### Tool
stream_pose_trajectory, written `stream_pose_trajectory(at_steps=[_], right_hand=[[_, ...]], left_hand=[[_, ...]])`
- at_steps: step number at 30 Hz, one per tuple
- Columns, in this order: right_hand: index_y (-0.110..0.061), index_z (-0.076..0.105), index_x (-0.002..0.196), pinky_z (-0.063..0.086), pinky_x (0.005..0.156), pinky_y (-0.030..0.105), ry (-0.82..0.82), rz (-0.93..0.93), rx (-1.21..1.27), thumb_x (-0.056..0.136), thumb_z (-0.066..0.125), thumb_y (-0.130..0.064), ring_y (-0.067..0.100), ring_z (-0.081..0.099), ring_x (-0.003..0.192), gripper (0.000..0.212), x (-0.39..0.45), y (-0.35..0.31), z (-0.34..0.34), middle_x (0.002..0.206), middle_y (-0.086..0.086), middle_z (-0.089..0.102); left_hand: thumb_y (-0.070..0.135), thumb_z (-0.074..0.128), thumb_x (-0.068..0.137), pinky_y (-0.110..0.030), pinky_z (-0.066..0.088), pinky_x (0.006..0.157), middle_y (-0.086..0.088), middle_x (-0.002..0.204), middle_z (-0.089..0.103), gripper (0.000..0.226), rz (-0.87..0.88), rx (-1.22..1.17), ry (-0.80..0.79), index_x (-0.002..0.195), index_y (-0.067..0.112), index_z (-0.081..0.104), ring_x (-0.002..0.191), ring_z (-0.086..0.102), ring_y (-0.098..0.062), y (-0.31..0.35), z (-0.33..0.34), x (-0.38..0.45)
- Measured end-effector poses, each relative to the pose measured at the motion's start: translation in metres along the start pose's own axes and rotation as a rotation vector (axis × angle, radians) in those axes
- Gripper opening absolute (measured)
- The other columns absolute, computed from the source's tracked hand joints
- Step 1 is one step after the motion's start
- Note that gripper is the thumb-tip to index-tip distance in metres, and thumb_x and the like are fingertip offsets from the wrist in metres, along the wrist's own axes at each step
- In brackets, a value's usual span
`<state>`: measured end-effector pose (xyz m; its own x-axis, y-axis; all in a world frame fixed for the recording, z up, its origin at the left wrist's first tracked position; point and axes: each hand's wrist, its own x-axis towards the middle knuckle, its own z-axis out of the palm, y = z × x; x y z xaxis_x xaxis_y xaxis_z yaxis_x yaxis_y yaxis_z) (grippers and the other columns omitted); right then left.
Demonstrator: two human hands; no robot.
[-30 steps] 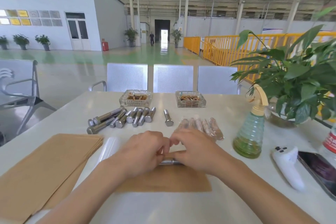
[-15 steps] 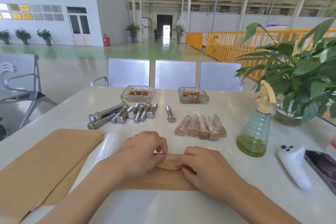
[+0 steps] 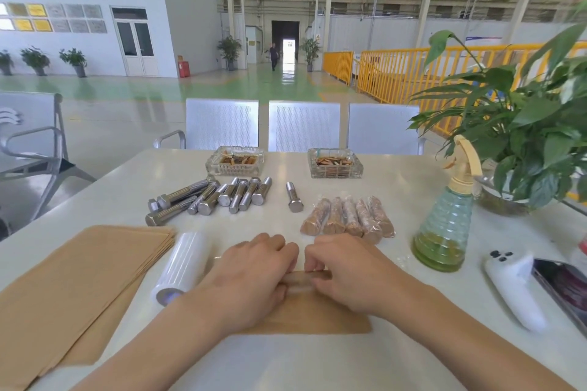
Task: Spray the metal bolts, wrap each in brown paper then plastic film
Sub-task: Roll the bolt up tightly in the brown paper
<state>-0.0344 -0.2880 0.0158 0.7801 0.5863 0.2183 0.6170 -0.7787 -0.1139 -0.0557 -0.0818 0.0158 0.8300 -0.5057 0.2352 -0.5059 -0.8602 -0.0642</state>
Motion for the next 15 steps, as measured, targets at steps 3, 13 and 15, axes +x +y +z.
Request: stream_pose_trajectory(at_steps=[3, 13, 15], right_hand=[[-0.03, 0.051, 0.085, 0.048, 0.076, 0.04, -0.013, -0.02, 0.019, 0.088, 0.06, -0.027, 0.017, 0.056, 0.095, 0.01, 0.002, -0.001, -0.001, 0.094, -0.009, 0.057], [-0.025, 0.062, 0.088, 0.049, 0.075, 0.038, 0.005, -0.04, 0.11, 0.086, 0.069, -0.024, 0.014, 0.056, 0.09, 0.007, 0.004, 0.002, -0.001, 0.09, -0.012, 0.056], [-0.026, 0.062, 0.086, 0.049, 0.074, 0.037, 0.005, -0.031, 0.125, 0.084, 0.071, -0.023, 0.012, 0.055, 0.089, 0.009, 0.003, 0.003, 0.0, 0.087, -0.015, 0.052]], left_hand=[[0.053, 0.06, 0.081, -0.025, 0.028, 0.072, 0.016, 0.104, 0.045, 0.027, 0.125, -0.101, -0.029, 0.1, 0.037, 0.051, 0.101, 0.043, -0.009, 0.002, -0.006, -0.003], [0.036, 0.054, 0.092, -0.028, 0.036, 0.068, 0.005, 0.101, 0.065, 0.01, 0.217, -0.012, -0.211, 0.089, 0.026, 0.056, 0.091, 0.059, -0.024, 0.025, -0.021, -0.007], [0.033, 0.048, 0.09, -0.025, 0.029, 0.057, 0.005, 0.105, 0.062, 0.01, 0.214, 0.02, -0.176, 0.091, 0.025, 0.053, 0.092, 0.058, -0.025, 0.028, -0.016, -0.01]])
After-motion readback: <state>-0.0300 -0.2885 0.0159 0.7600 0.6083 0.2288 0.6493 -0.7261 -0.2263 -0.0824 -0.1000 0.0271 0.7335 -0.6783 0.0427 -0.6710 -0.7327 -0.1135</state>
